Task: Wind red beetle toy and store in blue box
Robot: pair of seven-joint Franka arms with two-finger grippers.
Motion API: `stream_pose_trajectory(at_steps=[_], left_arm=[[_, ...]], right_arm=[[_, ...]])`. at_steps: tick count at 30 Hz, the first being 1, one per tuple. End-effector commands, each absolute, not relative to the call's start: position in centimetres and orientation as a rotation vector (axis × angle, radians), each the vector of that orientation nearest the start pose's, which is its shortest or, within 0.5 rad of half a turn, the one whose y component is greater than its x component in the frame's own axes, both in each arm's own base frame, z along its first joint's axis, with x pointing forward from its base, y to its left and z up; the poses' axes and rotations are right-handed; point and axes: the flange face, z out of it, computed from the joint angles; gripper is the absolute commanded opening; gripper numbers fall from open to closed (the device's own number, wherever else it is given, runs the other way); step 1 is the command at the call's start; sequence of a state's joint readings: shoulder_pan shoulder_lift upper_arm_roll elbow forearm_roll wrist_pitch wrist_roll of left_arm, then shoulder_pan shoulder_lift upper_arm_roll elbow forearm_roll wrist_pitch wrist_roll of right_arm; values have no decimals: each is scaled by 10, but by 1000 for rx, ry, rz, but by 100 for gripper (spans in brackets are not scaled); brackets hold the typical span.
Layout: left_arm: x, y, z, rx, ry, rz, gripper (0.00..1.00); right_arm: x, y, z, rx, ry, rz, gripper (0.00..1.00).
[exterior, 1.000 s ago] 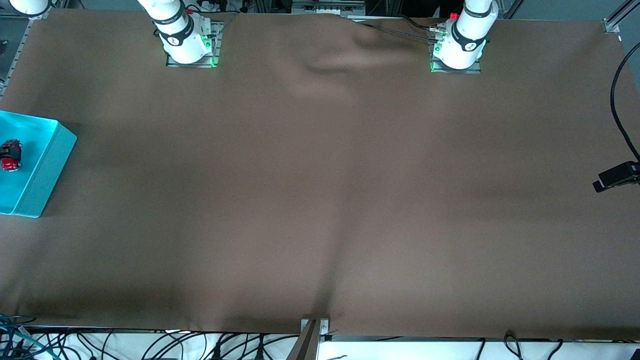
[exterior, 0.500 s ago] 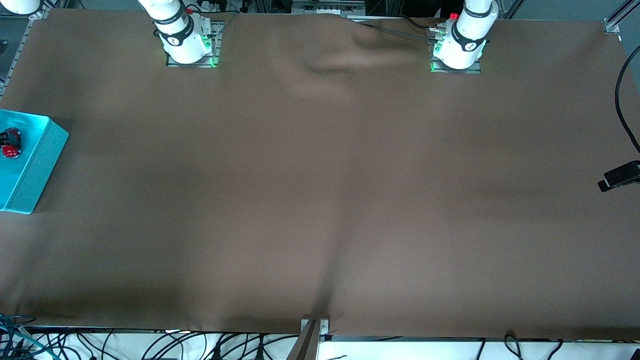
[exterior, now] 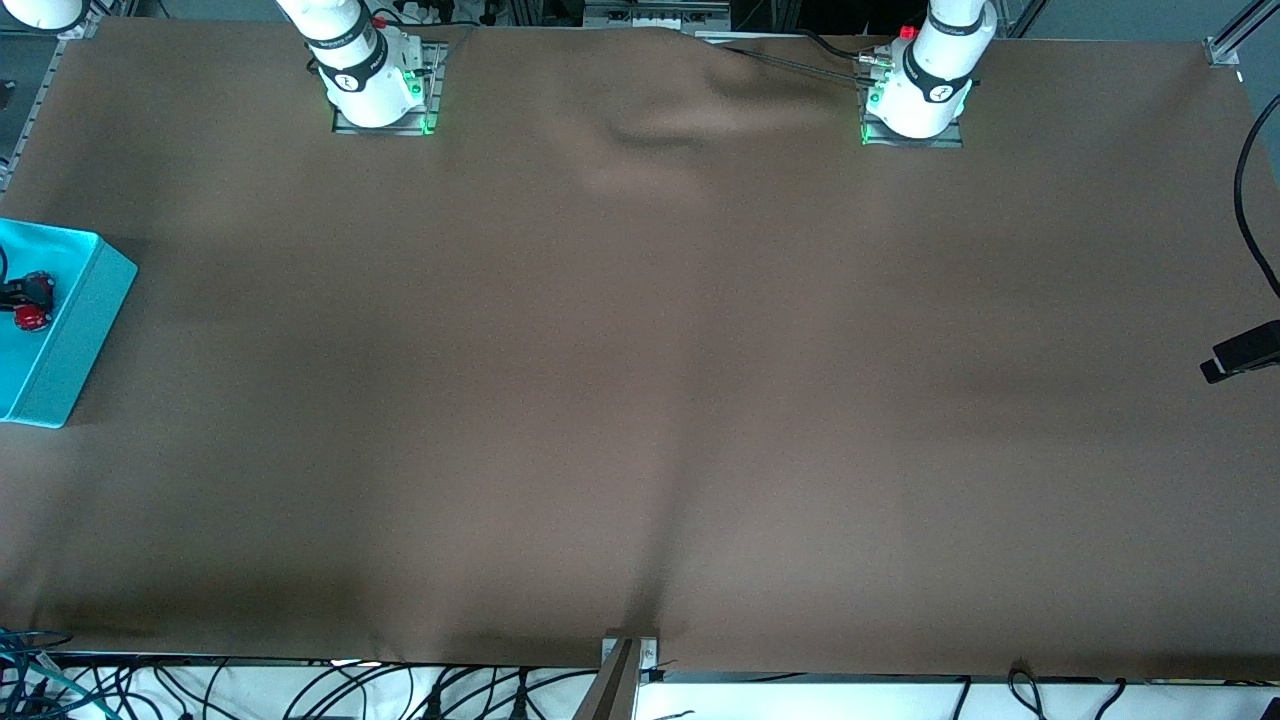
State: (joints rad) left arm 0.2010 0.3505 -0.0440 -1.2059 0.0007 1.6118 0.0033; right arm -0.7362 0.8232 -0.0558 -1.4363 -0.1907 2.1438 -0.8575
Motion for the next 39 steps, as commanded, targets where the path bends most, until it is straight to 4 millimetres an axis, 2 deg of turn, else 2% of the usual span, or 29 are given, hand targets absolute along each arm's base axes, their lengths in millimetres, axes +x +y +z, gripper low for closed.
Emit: stream_pose_trajectory(at_steps=[1, 4, 9, 17, 22, 25, 39], left_arm=[[653, 123, 594, -3146, -192, -105, 100], [652, 125, 594, -3149, -197, -106, 100], [653, 125, 593, -3151, -195, -104, 100], [653, 125, 592, -3160, -196, -101, 100], [654, 124, 589, -3161, -193, -94, 100], [654, 124, 589, -3161, -193, -94, 100], [658, 122, 580, -3165, -187, -75, 100]], right_arm=[[513, -492, 210, -3116, -208, 343, 88], [522, -486, 224, -3103, -174, 353, 92], [529, -489, 246, -3093, -163, 371, 92], [542, -474, 275, -3041, -184, 411, 94], [543, -471, 292, -3031, -181, 422, 95], [547, -462, 306, -3027, -200, 415, 99], [539, -446, 345, -2967, -198, 484, 100]])
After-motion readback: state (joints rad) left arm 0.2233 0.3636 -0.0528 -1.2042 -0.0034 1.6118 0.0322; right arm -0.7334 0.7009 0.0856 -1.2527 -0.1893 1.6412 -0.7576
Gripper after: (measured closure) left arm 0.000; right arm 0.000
